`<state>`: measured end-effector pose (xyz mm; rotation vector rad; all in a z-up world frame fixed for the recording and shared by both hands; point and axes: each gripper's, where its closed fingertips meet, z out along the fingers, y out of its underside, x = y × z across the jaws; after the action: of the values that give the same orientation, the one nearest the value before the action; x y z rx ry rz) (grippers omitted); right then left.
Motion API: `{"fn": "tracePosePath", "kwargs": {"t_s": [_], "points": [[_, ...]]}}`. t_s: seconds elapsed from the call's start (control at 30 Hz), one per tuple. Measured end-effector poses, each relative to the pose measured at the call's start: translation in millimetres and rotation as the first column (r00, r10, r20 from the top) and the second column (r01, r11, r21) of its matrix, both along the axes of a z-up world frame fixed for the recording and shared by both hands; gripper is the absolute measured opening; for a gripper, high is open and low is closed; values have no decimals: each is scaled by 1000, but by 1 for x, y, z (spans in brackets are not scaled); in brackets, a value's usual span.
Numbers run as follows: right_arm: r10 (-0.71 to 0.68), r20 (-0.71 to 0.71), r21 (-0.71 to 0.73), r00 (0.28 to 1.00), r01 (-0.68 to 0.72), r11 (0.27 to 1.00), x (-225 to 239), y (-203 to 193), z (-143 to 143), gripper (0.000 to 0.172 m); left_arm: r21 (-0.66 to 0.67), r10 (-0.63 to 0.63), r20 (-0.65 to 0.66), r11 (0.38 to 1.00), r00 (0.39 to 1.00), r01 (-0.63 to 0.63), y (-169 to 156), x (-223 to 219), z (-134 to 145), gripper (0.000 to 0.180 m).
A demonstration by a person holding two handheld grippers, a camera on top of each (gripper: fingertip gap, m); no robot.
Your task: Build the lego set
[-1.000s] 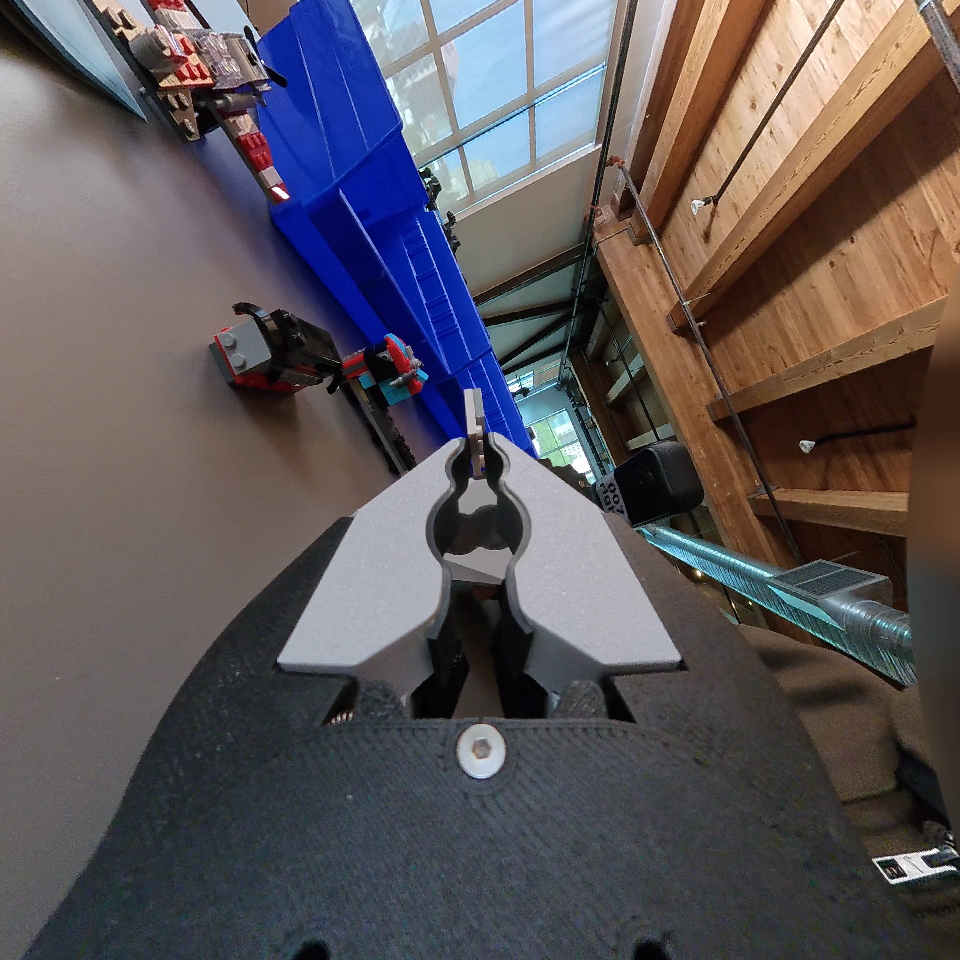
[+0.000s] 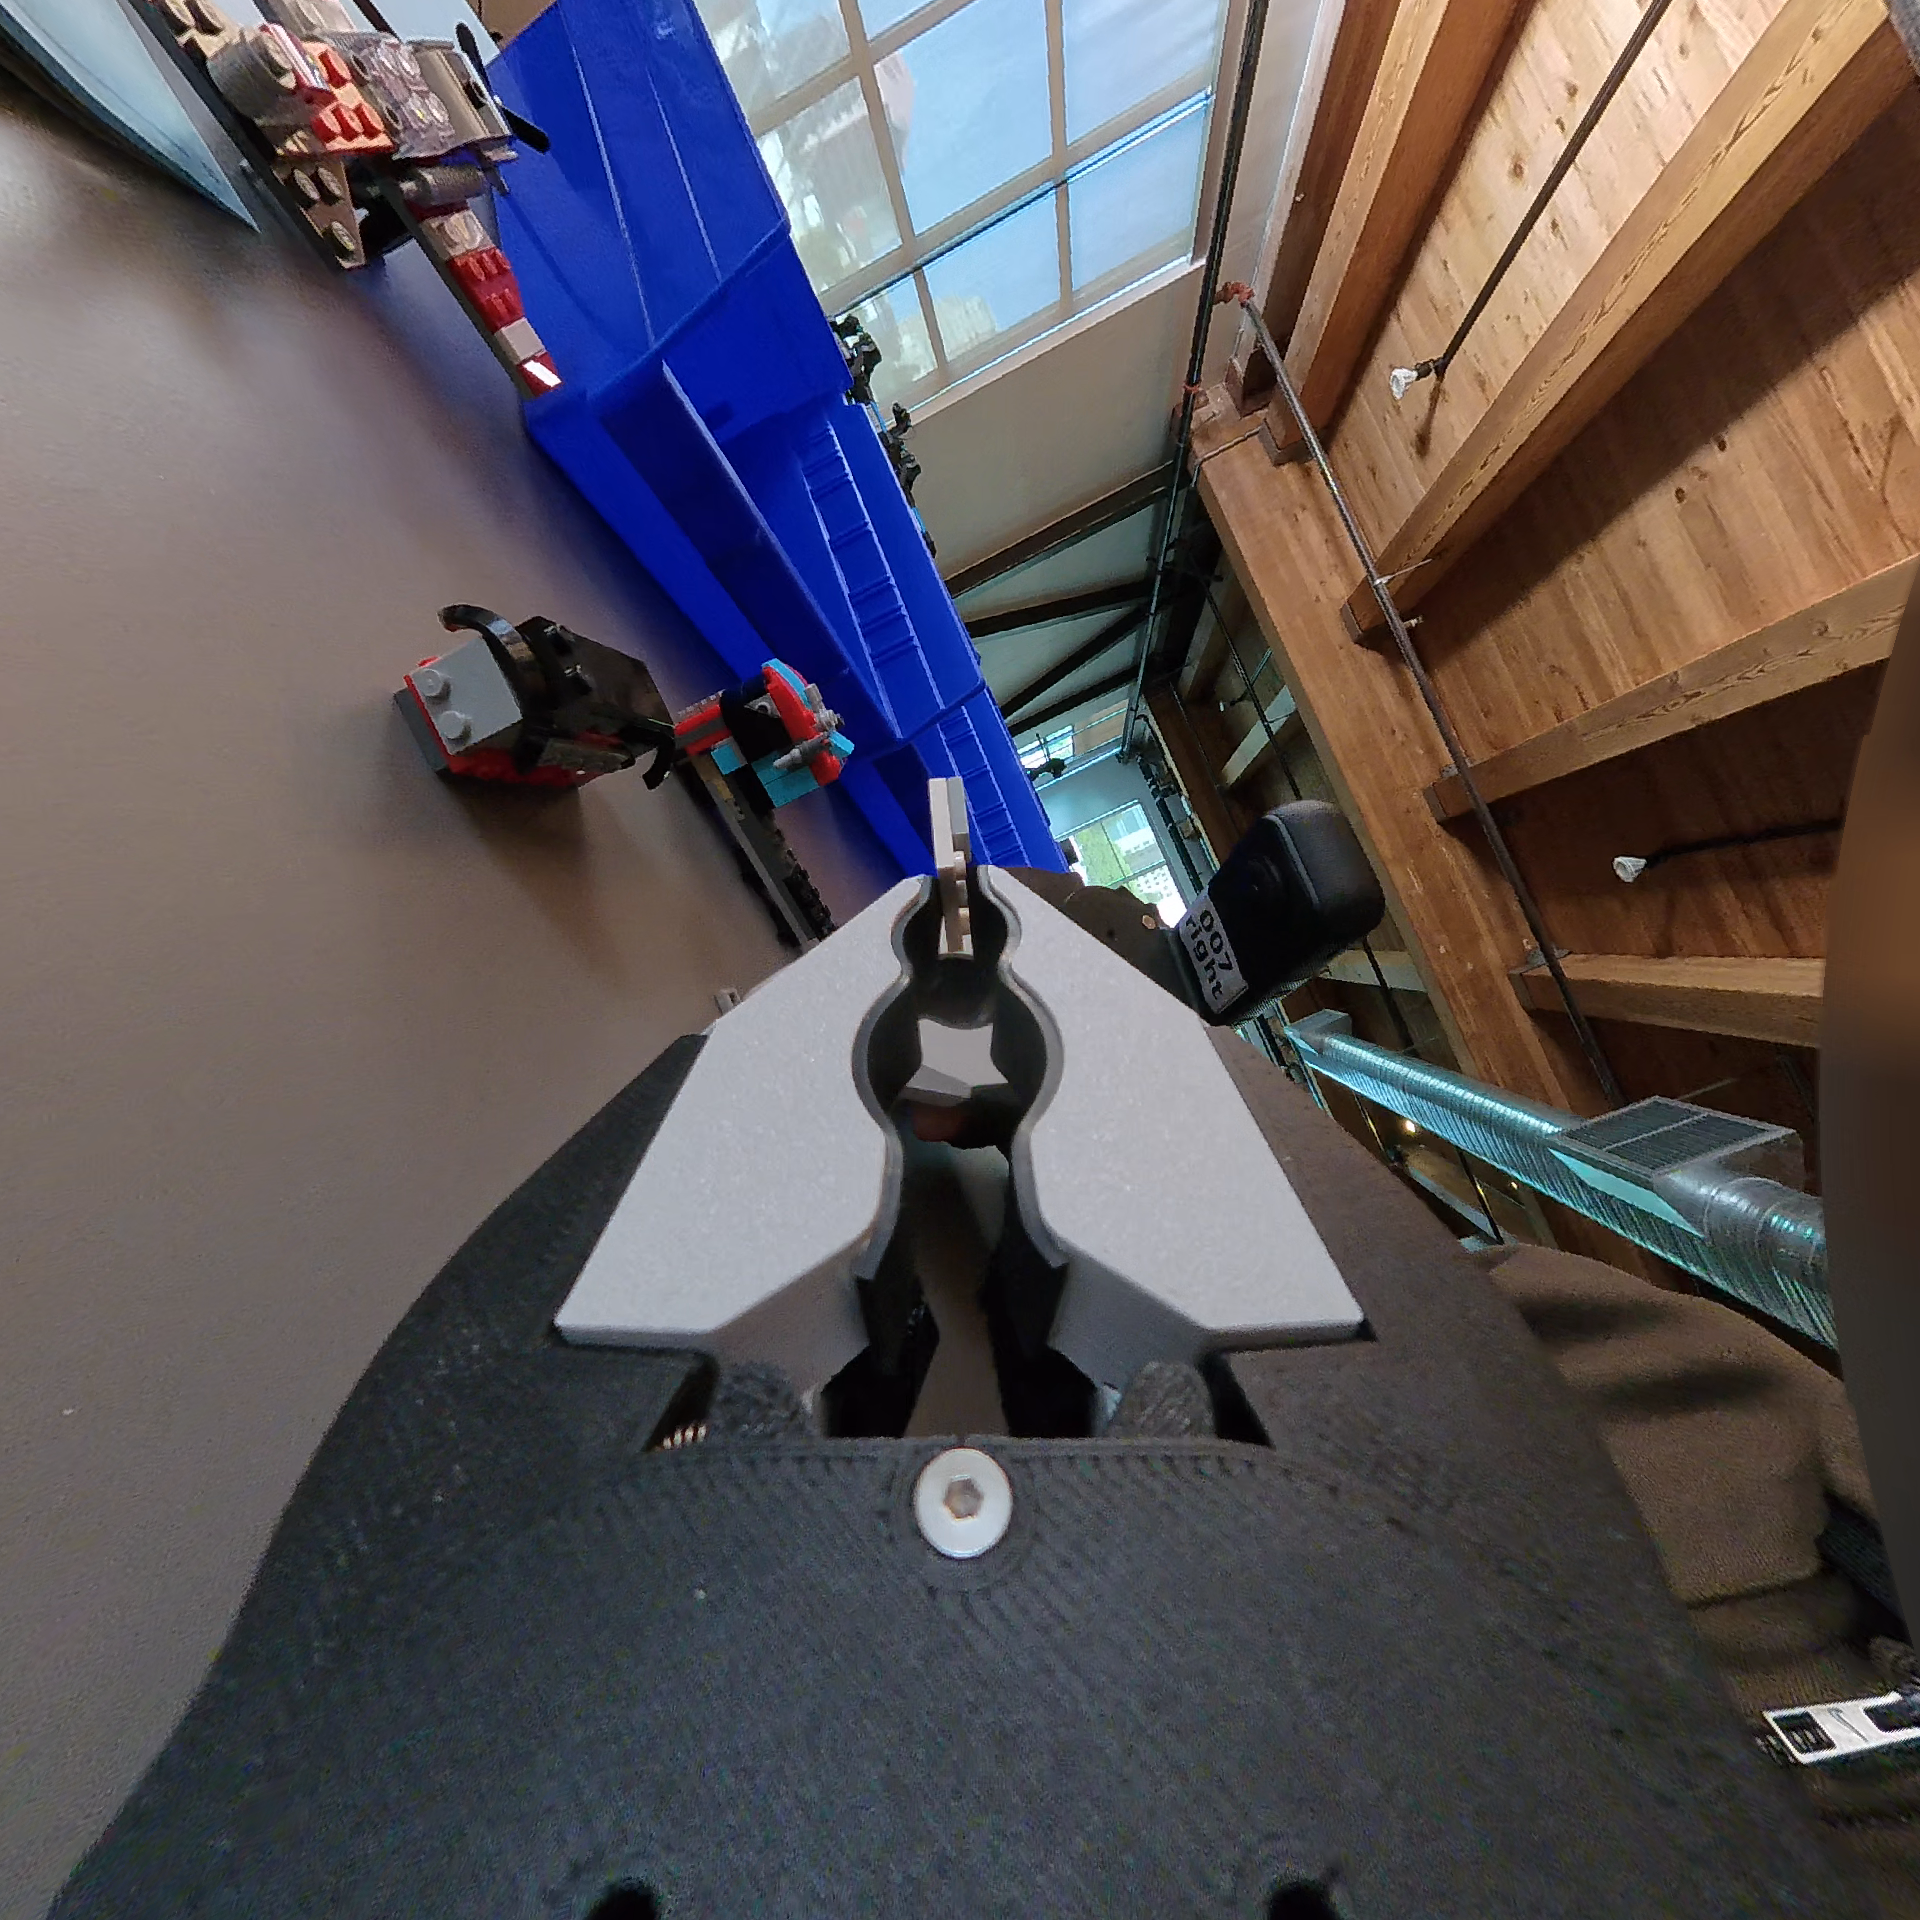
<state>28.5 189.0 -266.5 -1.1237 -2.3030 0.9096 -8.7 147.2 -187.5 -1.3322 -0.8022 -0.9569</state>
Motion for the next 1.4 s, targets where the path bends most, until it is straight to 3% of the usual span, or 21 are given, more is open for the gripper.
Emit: {"fn": "tracePosePath", "kwargs": {"t_s": [0.2, 0.27, 0.67, 0.9, 1.17, 1.4], "points": [[98, -169, -271, 981, -142, 952, 7, -16, 47, 12, -1, 1, -4, 1000, 1000, -1, 0, 0, 0, 5], [85, -174, -304, 981, -136, 943, 6, -11, 52, 24, 0, 3, -3, 1000, 1000, -3, 0, 0, 0, 5], [110, -82, -193, 990, -125, 973, 14, 10, 37, 27, 10, 0, 10, 1000, 1000, 0, -1, -1, 1, 5], [33, 5, -110, 999, -32, 993, 11, 31, 16, 26, 9, -3, 11, 1000, 1000, 3, -1, 0, 1, 5], [18, 29, -13, 999, -17, 1000, 10, 33, 0, 26, 11, -3, 9, 1000, 1000, 3, -1, 0, 1, 5], [65, 26, -12, 998, -65, 998, 13, 24, -1, 12, 11, -1, 6, 1000, 1000, 1, -1, 0, 1, 5]]}}
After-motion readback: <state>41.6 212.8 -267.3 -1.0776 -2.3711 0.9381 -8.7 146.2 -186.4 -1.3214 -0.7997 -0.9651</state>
